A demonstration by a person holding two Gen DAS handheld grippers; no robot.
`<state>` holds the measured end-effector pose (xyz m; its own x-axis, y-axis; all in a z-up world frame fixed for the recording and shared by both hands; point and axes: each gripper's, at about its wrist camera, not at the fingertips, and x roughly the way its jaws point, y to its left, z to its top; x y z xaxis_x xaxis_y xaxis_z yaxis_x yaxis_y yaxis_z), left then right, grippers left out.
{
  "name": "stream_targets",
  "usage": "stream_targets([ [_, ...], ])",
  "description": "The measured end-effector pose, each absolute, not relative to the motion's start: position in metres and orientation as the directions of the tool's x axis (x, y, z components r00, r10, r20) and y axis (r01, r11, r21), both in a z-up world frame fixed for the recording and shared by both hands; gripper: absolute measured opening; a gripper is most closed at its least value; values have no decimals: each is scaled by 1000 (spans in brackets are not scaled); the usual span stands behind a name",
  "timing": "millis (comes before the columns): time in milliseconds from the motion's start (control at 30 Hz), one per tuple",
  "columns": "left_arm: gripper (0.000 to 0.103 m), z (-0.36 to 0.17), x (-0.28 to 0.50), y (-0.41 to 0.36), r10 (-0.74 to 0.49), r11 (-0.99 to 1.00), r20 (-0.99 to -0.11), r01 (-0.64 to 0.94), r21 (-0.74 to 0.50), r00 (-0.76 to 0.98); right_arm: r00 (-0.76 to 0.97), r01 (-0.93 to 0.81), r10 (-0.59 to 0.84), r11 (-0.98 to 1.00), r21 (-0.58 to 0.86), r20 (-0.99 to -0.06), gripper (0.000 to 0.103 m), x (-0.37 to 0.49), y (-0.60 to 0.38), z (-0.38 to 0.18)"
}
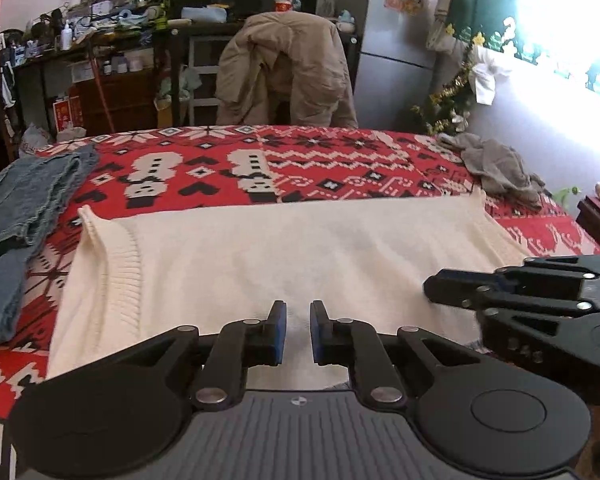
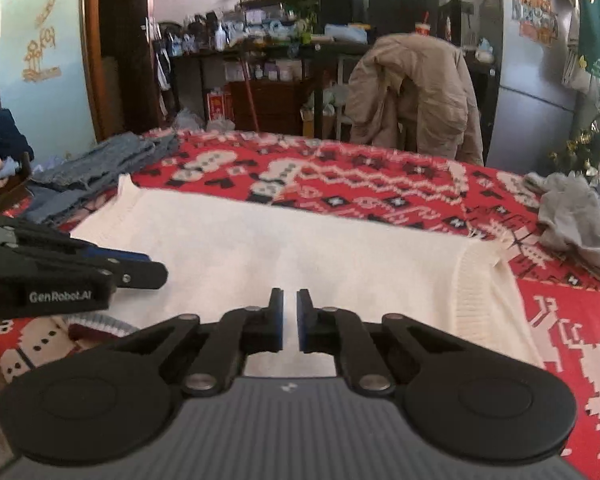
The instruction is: Fold clothes
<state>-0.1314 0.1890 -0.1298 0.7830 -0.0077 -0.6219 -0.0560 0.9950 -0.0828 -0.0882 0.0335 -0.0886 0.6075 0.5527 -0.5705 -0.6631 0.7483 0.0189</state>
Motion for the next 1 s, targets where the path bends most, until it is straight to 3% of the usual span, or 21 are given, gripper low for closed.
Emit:
stream_targets([
  [100, 12, -132, -132, 187, -13, 997, -633, -35, -64, 774, 584, -665, 536, 747, 20, -610, 5, -87, 39, -96],
  [433, 12, -123, -150, 194, 7, 998, -622, -44, -45, 783, 574, -692, 554, 722, 4, -603, 6, -111, 12, -91],
  [700, 15, -107, -111, 245, 115, 966, -611, -232, -115, 783, 690, -558, 504, 828, 63, -519, 7, -53, -2, -63],
  [767, 15, -102, -99, 254, 125, 964, -597, -238, -114, 793, 704, -535, 495, 841, 78, -509, 12, -31, 0, -59],
  [1000, 15, -112, -52, 260, 94, 974, -617, -201, -106, 782, 690, -555, 492, 831, 48, -530, 12, 27, 29, -65],
])
